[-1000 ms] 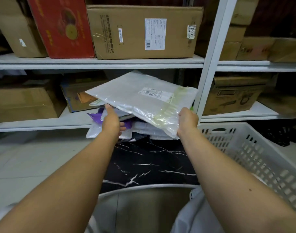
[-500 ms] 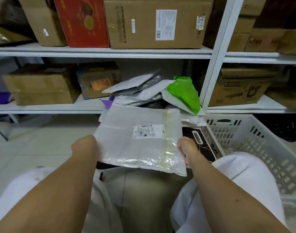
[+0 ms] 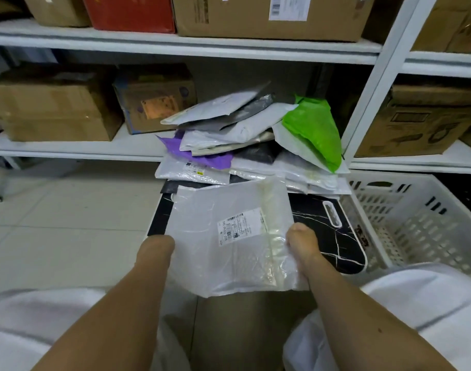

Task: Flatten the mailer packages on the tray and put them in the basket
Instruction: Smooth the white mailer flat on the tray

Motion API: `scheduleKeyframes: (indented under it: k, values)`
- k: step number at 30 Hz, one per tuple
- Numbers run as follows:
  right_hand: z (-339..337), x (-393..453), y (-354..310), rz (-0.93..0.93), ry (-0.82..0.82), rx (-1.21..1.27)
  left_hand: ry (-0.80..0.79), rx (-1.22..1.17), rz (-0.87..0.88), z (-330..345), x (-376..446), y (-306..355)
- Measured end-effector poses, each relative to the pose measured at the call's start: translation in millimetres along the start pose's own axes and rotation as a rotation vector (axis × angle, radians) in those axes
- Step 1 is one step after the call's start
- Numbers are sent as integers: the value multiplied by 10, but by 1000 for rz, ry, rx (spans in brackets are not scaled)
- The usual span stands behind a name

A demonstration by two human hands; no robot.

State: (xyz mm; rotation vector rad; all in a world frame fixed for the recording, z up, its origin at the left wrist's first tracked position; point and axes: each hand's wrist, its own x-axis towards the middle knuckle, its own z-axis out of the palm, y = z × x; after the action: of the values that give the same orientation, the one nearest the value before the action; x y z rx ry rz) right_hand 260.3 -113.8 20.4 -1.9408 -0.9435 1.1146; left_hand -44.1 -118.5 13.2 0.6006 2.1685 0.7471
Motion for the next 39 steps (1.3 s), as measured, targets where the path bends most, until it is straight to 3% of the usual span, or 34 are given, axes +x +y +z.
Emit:
scheduleKeyframes:
  k: [8, 11, 14, 22, 27, 30, 32, 34, 37, 39]
  values:
    - [264, -34, 373, -80, 263, -331, 5, -27, -68, 149, 116, -54]
    - [374, -118, 433, -181, 374, -391, 62, 10, -2, 105, -51, -5]
    - [406, -168, 354, -237, 419, -415, 129, -51, -57, 33, -79, 17]
    - [400, 123, -75, -233, 325, -495, 139, 77, -8, -16, -31, 243]
    - [423, 308, -207, -40, 185, -526, 165, 145, 50, 76, 55, 281]
    - [453, 273, -172, 27, 238, -671, 221, 319, -4, 156, 61, 270]
    - [504, 191, -99, -85, 378, -774, 295, 487, 134, 237, -4, 205]
    - [579, 109, 2, -356, 480, -838, 348, 645, 413, 332, -72, 125]
    - [729, 1, 186, -785, 352, -906, 236, 888, 889, 570, -200, -17]
    - [817, -40, 295, -914, 205, -957, 132, 963, 1125, 751, -275, -132]
